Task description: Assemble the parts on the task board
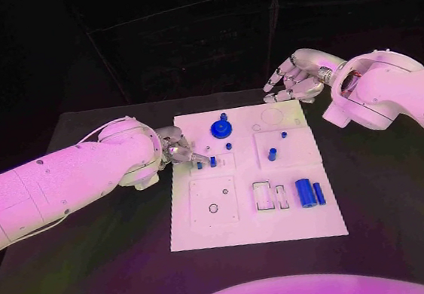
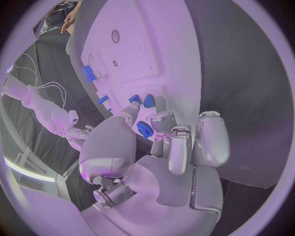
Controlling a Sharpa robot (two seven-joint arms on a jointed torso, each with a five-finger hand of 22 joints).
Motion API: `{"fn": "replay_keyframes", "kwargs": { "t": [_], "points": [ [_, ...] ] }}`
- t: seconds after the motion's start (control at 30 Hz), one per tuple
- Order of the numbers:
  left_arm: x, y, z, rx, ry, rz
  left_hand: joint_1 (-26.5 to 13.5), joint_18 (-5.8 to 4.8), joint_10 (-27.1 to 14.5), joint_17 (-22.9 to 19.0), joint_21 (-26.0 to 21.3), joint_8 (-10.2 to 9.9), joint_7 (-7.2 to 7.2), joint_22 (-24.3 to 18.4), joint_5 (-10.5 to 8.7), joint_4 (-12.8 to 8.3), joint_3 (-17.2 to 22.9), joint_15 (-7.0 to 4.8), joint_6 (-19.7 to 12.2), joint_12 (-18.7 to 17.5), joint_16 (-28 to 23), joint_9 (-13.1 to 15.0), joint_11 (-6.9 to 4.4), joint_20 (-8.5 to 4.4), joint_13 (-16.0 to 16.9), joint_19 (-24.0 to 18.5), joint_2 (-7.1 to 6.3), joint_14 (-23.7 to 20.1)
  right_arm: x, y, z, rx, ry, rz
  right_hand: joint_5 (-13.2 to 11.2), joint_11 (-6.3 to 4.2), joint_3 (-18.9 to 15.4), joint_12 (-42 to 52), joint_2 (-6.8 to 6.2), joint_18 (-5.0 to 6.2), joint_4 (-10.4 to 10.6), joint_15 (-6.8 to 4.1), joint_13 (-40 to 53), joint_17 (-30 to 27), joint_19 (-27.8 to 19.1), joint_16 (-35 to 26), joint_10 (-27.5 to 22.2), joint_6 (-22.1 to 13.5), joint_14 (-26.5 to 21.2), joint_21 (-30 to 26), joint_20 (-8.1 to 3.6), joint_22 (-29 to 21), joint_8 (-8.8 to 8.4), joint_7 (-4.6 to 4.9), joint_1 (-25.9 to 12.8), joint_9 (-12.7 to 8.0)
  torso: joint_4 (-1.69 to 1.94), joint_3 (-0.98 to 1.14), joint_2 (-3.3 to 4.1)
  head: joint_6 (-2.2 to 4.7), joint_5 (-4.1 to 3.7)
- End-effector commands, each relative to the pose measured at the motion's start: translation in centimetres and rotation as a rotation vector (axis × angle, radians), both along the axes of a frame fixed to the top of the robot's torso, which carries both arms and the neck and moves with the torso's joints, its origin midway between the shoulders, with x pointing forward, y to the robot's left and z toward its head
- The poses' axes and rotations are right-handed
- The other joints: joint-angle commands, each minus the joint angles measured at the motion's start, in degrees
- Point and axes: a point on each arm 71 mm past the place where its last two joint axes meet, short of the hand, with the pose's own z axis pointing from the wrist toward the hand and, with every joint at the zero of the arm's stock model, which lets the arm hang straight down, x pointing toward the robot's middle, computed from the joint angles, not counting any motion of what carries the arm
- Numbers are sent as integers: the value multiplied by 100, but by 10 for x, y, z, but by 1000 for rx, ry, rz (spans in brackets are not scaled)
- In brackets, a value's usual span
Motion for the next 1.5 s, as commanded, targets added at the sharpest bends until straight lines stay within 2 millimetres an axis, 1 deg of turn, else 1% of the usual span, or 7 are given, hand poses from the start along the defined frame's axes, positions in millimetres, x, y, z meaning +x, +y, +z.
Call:
{"fn": "replay_keyframes", "kwargs": {
  "t": [0.03,0.13,0.37,0.67,0.9,1.03,1.5],
  "points": [
    [3,1,7,-109,-45,59,39,110,-205,1387,-306,-80,30,-336,-26,123,-185,-21,-77,-269,-43,-27,34,-19,-366,-151,6,553,0,1,1,4,-2,12,17,5,28,12,-5,88,20,-44,-6,-5,-24,-27,-23,-51,161,-20,-15,-5,37,5,60,-4,0,6,-3,13,-4],
    [5,5,11,-206,-61,117,325,230,-927,905,-886,-221,167,-946,-19,272,-424,64,-375,-1185,-303,-93,147,36,-1471,-437,72,420,1,1,1,4,-3,12,23,5,28,15,-7,88,23,-44,-3,-1,-25,-26,-22,-53,161,-22,-15,-8,39,5,58,-4,0,6,0,34,-14],
    [8,4,16,-362,-62,140,1222,589,-1527,-646,-2771,-355,461,-2801,7,383,-738,320,-936,-1557,-1322,-231,436,290,-1812,-1412,348,-173,2,1,1,4,-3,11,23,5,28,15,-7,88,23,-44,-3,-1,-25,-26,-22,-53,161,-22,-15,-8,39,5,58,-4,0,5,4,81,-43],
    [11,-27,28,-487,-179,-125,2987,602,-2866,-3484,-3913,-657,831,-3556,2,-404,18,675,-1399,-2641,-3624,-620,849,615,-2680,-2219,684,-2072,3,2,1,6,-6,11,28,5,29,17,-8,87,24,-44,1,0,-23,-26,-20,-55,161,-22,-15,-5,40,5,59,-5,-6,1,6,153,-109],
    [15,-44,31,-407,-297,-270,3061,653,-2796,-3640,-3950,-899,843,-3638,9,-590,197,704,-1299,-3045,-3488,-940,874,672,-3255,-2002,249,-1891,3,3,0,6,-7,14,32,5,30,20,-8,87,26,-44,4,2,-23,-25,-18,-54,162,-23,-15,-5,42,5,60,-4,2,5,0,171,-138],
    [19,-50,31,-334,-345,-307,2987,657,-2528,-2613,-3741,-1079,759,-3570,6,-610,125,622,-1058,-3116,-2478,-1158,800,608,-3527,-1557,88,-1037,3,4,0,5,-5,17,35,4,32,21,-7,86,24,-44,4,5,-20,-24,-18,-53,162,-21,-15,0,44,4,65,-4,-5,9,3,181,-146],
    [25,-73,22,-133,-348,-419,3047,450,-2348,-1152,-2261,-1449,670,-2268,3,-724,161,520,-622,-3478,-1229,-1553,731,487,-4134,-517,86,-70,3,7,0,6,-4,29,40,3,39,27,-5,85,20,-45,12,17,-16,-18,-13,-52,165,-19,-16,7,48,4,77,-4,-8,6,2,165,-144]
  ]
}}
